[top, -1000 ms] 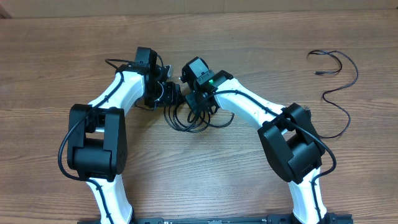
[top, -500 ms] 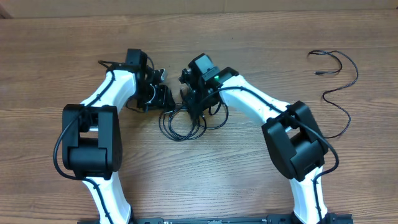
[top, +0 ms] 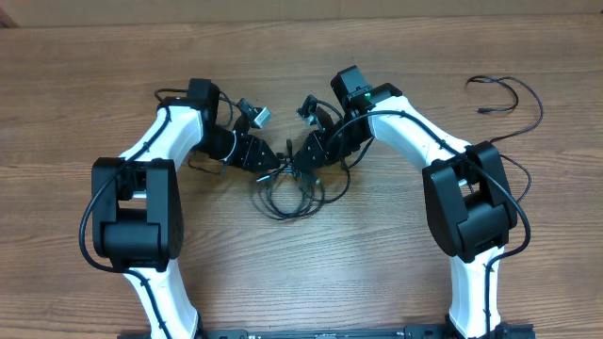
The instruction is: Untangle cables
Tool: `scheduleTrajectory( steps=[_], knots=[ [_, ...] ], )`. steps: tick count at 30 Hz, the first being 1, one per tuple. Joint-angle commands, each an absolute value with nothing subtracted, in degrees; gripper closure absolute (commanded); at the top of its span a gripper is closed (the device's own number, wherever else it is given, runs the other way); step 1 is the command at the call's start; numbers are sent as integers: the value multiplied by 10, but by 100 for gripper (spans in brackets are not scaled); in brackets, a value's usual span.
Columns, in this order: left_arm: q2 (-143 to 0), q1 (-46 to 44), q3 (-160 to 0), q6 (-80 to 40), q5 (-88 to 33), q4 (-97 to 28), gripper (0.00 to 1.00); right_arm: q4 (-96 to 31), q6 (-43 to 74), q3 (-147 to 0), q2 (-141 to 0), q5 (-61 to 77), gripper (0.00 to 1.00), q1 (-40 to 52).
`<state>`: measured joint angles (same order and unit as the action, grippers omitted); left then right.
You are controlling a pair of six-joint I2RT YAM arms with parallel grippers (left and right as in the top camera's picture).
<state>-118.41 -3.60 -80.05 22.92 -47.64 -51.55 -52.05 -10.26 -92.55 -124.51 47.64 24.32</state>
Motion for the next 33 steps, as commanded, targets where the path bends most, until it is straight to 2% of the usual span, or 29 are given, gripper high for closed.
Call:
scheduleTrajectory(
  steps=[1, 5, 11, 17, 23, 33],
  knots=[
    [-1171, -18, -809, 354, -673, -517, 62, -528, -186, -930, -1224, 583, 96, 240],
    [-1171, -21, -808, 365, -669, -516, 60, -526, -185, -930, -1224, 600, 96, 235],
    [-1171, -34, -808, 351, -565, -503, 62, -528, -194, -930, -1224, 611, 96, 234],
    [-1171, -30, -808, 281, -585, -446, 62, -529, -200, -930, -1224, 614, 96, 234],
    [-1171, -58, -807, 317, -550, -491, 62, -529, -200, -930, -1224, 619, 96, 234],
    [-1171, -93, -807, 350, -519, -522, 69, -529, -200, -930, -1224, 627, 96, 234]
  ],
)
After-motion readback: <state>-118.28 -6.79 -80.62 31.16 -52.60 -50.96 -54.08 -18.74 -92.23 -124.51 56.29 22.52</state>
